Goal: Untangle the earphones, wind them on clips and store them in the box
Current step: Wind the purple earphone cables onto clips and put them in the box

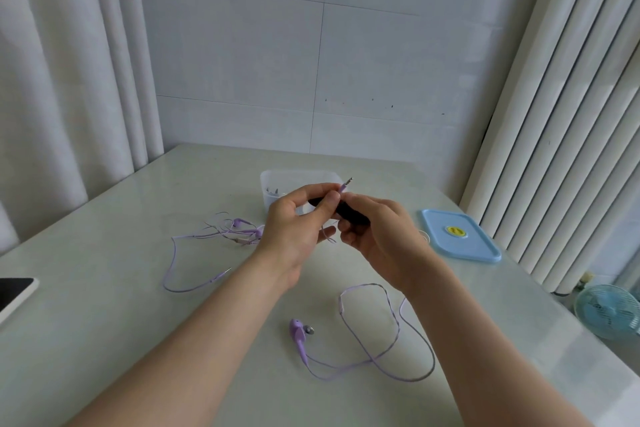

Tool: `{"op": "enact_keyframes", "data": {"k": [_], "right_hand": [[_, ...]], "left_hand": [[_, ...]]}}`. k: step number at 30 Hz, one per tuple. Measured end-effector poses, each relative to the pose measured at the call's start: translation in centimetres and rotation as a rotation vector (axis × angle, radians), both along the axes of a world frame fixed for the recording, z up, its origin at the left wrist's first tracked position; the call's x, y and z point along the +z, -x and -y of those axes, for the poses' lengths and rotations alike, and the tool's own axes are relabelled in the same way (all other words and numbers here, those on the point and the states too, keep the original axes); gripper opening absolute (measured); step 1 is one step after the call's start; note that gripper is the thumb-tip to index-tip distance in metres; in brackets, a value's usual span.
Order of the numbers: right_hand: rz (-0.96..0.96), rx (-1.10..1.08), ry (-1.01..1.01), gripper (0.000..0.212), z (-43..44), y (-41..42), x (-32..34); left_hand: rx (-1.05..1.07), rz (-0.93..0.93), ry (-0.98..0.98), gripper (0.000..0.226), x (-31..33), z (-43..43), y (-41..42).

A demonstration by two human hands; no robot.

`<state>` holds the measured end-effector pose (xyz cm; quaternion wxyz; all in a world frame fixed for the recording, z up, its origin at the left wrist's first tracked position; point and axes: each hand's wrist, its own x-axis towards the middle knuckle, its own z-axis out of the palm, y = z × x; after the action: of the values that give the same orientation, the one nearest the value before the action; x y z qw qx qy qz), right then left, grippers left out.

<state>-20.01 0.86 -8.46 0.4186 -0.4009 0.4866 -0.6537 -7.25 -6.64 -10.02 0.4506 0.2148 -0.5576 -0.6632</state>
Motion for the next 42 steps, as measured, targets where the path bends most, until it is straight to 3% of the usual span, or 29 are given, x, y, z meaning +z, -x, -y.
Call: {"op": "enact_keyframes", "data": {"k": [5, 11, 18, 23, 26, 31, 34, 42], "right_hand": [[-0.218, -0.083, 0.002, 0.022, 0.2, -0.2, -0.5], [-0.258, -0.049, 0.109, 0.024, 0.3, -0.2, -0.6], [-0.286, -0.038, 0.061, 0.022, 0.6, -0.5, -0.9], [-0.332, -0.068, 0.033, 0.022, 0.6, -0.3, -0.8], [-0.367, -0.092, 0.018, 0.020, 0.4, -0.2, -0.5], [-0.372, -0.072, -0.005, 0.030, 0.1, 0.3, -0.4], [-0.312, -0.053, 0.003, 0.014, 0.1, 0.3, -0.3], [-0.271, -0.134, 0.057, 0.022, 0.1, 0.3, -0.3]], "left_hand": [[-0.043, -0.070, -0.142, 0.015, 0.2, 0.3, -0.1], [-0.145, -0.112, -0.248, 0.014, 0.5, 0.1, 0.0], [-0.017, -0.120, -0.160, 0.014, 0.1, 0.4, 0.2], [0.155, 0.038, 0.083, 0.008, -0.5, 0.9, 0.3], [0.202, 0.095, 0.138, 0.017, -0.5, 1.3, 0.2], [-0.034, 0.166, 0.002, 0.031, -0.1, 2.0, -0.8], [-0.158, 0.157, -0.017, 0.026, -0.1, 2.3, -1.4], [-0.183, 0.185, -0.140, 0.035, 0.0, 2.2, -1.6]]}}
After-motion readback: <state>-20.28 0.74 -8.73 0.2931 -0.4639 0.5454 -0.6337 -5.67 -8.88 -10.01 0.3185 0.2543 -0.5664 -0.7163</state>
